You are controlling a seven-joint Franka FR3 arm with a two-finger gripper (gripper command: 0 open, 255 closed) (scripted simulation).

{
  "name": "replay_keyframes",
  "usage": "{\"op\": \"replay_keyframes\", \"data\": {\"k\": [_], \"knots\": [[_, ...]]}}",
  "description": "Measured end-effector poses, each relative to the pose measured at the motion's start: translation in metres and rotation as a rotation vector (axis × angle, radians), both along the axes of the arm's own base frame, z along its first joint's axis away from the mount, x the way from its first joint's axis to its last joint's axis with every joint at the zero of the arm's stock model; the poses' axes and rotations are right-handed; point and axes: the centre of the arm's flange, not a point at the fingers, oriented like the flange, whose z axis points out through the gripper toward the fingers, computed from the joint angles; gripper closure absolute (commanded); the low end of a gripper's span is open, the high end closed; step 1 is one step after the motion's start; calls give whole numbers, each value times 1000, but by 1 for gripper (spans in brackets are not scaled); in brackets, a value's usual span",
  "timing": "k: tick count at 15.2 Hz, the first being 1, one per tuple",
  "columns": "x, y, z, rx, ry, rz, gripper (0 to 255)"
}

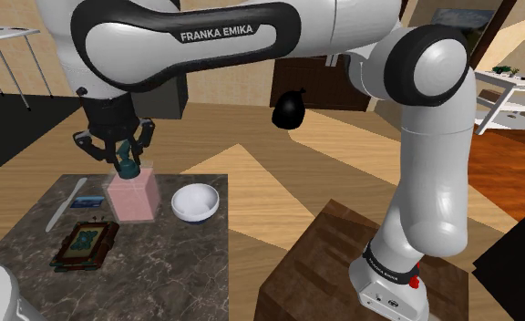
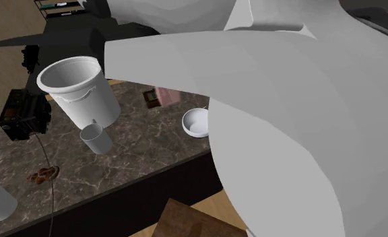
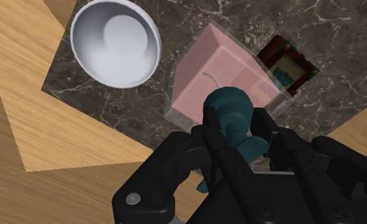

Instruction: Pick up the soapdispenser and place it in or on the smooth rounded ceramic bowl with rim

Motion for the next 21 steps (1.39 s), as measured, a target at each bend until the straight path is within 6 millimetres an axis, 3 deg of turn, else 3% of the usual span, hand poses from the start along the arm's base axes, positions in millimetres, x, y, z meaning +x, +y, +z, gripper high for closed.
{"op": "replay_keyframes", "data": {"k": [5,17,21], "knots": [[0,-5,25,0,0,0,255],[-22,-137,92,-1,0,-1,255],[-25,-149,82,0,1,0,255]]}}
